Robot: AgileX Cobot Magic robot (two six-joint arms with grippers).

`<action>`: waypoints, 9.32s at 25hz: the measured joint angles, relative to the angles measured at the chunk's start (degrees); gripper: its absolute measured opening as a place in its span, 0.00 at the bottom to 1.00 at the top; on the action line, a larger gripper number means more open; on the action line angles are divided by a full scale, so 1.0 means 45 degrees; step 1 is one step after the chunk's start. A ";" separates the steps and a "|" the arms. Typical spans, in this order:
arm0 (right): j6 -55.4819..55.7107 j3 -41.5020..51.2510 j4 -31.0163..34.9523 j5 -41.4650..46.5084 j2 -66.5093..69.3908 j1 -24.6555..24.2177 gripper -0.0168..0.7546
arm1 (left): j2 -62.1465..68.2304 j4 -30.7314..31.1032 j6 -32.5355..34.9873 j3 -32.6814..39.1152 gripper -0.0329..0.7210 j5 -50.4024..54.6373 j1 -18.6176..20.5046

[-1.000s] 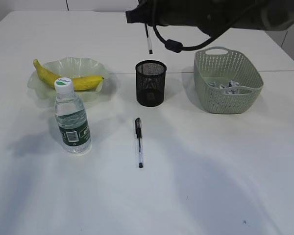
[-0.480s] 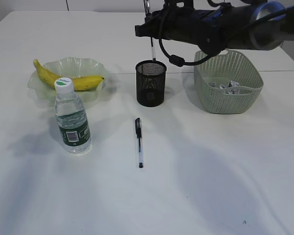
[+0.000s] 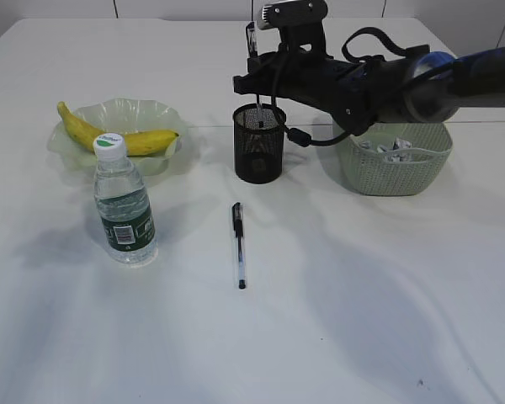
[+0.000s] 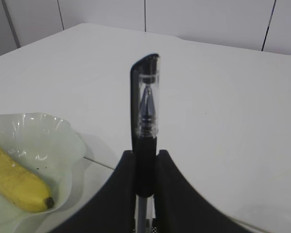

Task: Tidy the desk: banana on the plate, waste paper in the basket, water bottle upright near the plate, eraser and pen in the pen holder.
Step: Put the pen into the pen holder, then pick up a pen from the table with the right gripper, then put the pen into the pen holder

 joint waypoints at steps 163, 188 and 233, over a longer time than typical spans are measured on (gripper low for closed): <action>0.3715 -0.3731 0.4130 1.7548 0.2049 0.2636 0.31 | 0.0000 0.0091 0.0000 0.0000 0.74 -0.1170 0.0000; 0.1569 -0.5101 0.2580 1.8789 0.2178 0.2636 0.09 | 0.0000 0.0091 0.0000 0.0000 0.74 -0.1241 0.0000; 0.0336 0.6086 0.0782 0.3672 -0.7215 0.0082 0.08 | 0.0000 -0.0062 0.0000 0.0000 0.74 -0.1018 0.0000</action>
